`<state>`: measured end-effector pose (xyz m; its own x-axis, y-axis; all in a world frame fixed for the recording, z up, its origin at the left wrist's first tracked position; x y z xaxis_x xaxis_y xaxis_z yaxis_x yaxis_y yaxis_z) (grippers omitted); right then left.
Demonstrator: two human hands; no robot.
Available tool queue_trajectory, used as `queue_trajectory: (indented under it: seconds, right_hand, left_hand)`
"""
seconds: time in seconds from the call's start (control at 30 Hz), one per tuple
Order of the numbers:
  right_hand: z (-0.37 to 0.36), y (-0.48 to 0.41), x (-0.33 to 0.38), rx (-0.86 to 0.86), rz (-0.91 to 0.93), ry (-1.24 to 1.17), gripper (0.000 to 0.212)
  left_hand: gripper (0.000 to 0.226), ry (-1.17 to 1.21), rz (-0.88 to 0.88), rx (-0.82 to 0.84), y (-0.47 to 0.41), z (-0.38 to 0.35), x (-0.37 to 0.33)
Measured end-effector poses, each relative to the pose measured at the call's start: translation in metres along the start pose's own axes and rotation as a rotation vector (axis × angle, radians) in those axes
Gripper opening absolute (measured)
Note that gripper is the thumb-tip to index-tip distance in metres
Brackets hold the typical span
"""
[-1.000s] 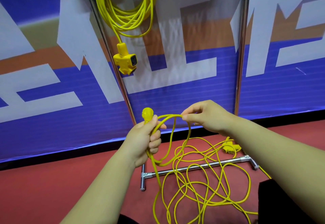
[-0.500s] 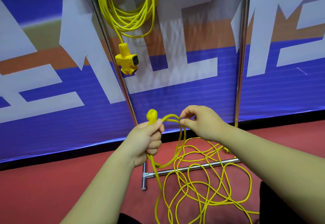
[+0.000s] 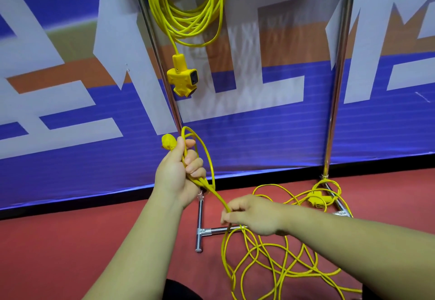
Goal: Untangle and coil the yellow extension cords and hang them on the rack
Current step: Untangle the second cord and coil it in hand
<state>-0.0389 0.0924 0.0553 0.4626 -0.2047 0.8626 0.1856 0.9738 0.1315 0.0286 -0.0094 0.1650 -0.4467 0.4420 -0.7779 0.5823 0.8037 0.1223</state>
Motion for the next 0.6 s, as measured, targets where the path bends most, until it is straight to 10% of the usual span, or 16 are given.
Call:
queue_trajectory:
  seconds: [0.37,0.6]
  right_hand:
    - [0.023,-0.002,0.042,-0.08,0.193,-0.084,0.02]
    - [0.014,-0.002,-0.025,0.105,-0.009,0.201,0.053]
  left_hand:
    - [0.024,0.033,0.02,-0.051,-0.003,0.015,0.0]
    - [0.024,0.216,0.094,0.083,-0.006,0.008,-0.012]
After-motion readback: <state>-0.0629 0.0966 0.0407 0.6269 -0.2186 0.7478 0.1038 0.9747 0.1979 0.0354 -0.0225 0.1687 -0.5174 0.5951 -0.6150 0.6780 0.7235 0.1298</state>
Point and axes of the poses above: each hand's wrist, its own y-axis away from the middle knuckle, its own z-axis out of the back of the hand, x = y × z, the point moved 10 cm from there along -y, towards the middle knuckle, and after that the axes turned 5 degrees about -x, right-handed, at the moved point
